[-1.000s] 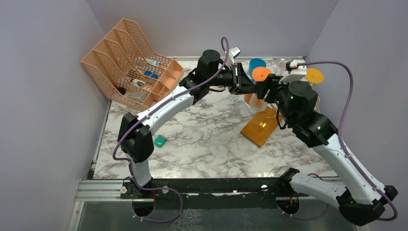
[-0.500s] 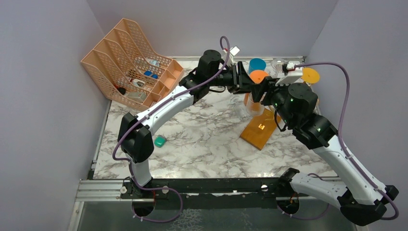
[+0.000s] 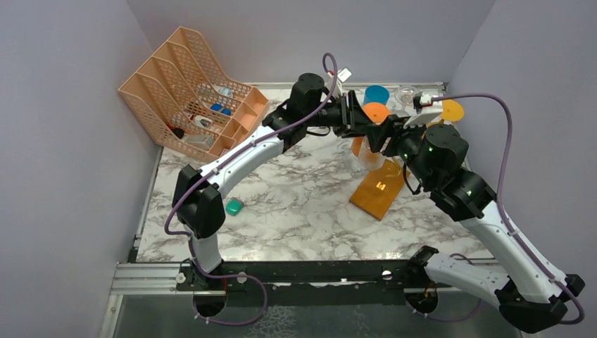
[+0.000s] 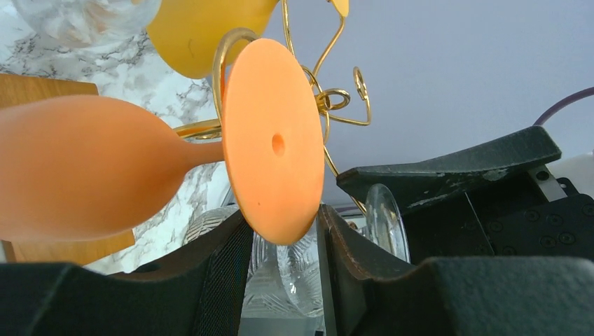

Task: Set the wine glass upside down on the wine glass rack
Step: Turn the wine glass upside down at the wine rack.

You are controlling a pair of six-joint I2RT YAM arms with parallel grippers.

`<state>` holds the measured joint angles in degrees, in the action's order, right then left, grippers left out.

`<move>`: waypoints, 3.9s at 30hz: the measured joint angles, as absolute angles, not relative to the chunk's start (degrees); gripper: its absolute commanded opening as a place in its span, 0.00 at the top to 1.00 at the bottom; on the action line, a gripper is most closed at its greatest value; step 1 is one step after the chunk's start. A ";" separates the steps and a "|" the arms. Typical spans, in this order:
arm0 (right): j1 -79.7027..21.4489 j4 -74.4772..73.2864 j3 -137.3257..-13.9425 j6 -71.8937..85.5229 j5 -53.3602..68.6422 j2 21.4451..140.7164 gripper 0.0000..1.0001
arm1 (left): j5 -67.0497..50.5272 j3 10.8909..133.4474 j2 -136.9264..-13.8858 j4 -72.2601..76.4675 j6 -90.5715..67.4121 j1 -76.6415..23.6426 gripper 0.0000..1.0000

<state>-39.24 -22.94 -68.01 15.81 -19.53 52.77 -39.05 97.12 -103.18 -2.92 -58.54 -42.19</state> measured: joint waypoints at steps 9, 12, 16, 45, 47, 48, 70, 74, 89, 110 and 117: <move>-39.29 -22.52 -67.37 14.92 -16.93 50.94 0.99 | -40.56 97.10 -103.18 -2.68 -58.06 -41.69 0.51; -39.31 -22.63 -67.37 14.92 -16.91 50.96 0.99 | -40.95 96.97 -103.18 -2.68 -58.35 -41.52 0.47; -39.97 -24.73 -67.13 14.70 -14.61 50.83 0.99 | -40.95 95.72 -101.71 -1.91 -59.81 -40.88 0.43; -40.56 -26.83 -66.17 10.90 -9.54 49.60 0.99 | -40.69 93.17 -92.44 0.54 -59.24 -40.14 0.43; -40.56 -27.11 -66.17 11.03 -9.56 49.36 0.99 | -40.64 93.17 -92.71 0.43 -59.00 -40.14 0.44; -40.56 -27.14 -66.17 11.09 -9.54 49.23 0.99 | -40.60 93.17 -92.82 0.30 -58.87 -40.14 0.44; -40.56 -28.16 -66.17 11.18 -9.52 48.21 0.99 | -39.75 93.19 -94.30 -4.40 -54.68 -40.14 0.50; -40.56 -28.14 -66.15 9.80 -8.16 48.21 0.99 | -39.40 93.51 -95.31 -5.15 -53.74 -40.14 0.51; -40.56 -28.77 -66.17 5.58 -4.16 47.42 0.99 | -38.50 96.09 -97.14 -6.92 -50.68 -40.23 0.61; -40.91 -34.48 -67.42 7.75 -8.69 45.43 0.96 | -36.18 97.80 -97.62 -9.69 -47.90 -40.25 0.61; -40.95 -35.27 -67.42 8.47 -10.85 45.36 0.78 | -35.99 98.02 -97.65 -9.89 -47.90 -40.25 0.59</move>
<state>-40.95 -35.27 -67.42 8.47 -10.85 45.36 -35.99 98.02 -97.65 -9.89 -47.90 -40.25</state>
